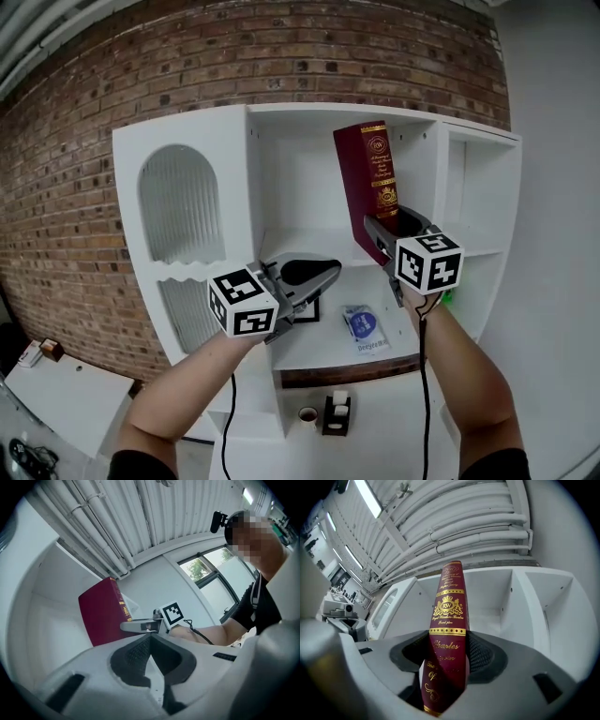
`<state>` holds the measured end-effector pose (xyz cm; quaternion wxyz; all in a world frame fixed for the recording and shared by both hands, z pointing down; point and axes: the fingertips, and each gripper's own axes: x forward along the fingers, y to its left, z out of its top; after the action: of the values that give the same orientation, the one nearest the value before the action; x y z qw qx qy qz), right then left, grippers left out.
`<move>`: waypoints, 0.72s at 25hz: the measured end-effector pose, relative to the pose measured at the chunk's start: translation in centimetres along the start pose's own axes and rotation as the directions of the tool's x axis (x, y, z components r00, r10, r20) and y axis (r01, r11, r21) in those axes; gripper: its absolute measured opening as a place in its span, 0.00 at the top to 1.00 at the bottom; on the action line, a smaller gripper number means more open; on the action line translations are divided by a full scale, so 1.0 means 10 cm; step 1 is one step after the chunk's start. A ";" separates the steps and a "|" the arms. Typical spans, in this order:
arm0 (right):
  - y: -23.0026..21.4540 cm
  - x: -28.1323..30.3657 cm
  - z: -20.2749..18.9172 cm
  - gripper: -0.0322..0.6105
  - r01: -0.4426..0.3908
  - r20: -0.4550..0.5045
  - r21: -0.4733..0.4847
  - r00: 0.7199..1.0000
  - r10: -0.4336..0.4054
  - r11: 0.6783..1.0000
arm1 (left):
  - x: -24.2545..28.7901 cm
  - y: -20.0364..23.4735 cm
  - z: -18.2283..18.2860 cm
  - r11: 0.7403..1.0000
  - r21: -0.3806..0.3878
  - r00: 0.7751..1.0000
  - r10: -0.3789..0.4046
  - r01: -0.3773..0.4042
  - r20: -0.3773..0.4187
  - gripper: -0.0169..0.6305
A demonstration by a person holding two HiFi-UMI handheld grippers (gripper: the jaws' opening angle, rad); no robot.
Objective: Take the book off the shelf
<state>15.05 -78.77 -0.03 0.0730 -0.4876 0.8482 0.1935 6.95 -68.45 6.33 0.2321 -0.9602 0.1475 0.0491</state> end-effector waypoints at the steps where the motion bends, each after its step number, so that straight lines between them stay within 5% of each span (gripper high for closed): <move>1: -0.02 -0.05 0.03 0.58 -0.008 0.019 0.001 1.000 0.008 1.000 | 0.00 -0.02 -0.01 1.000 0.000 1.000 0.017 -0.017 -0.007 0.96; 8: -0.03 -0.46 0.19 0.58 -0.097 0.111 0.053 0.990 0.090 0.994 | 0.12 -0.33 -0.01 0.996 0.000 0.995 0.086 -0.086 -0.048 0.96; 13: 0.11 -0.81 0.47 0.58 -0.158 0.180 0.129 0.975 0.134 0.979 | 0.03 -0.66 0.15 0.995 0.067 0.996 0.073 -0.069 -0.058 0.96; 18: 0.29 -1.16 0.61 0.59 -0.122 0.180 0.127 0.979 0.099 0.984 | -0.25 -1.04 0.42 0.996 0.086 1.000 0.026 -0.024 -0.015 0.96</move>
<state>18.11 -65.72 -1.24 0.1690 -0.4148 0.8758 0.1798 7.59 -57.05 7.50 0.2712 -0.9478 0.1633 0.0377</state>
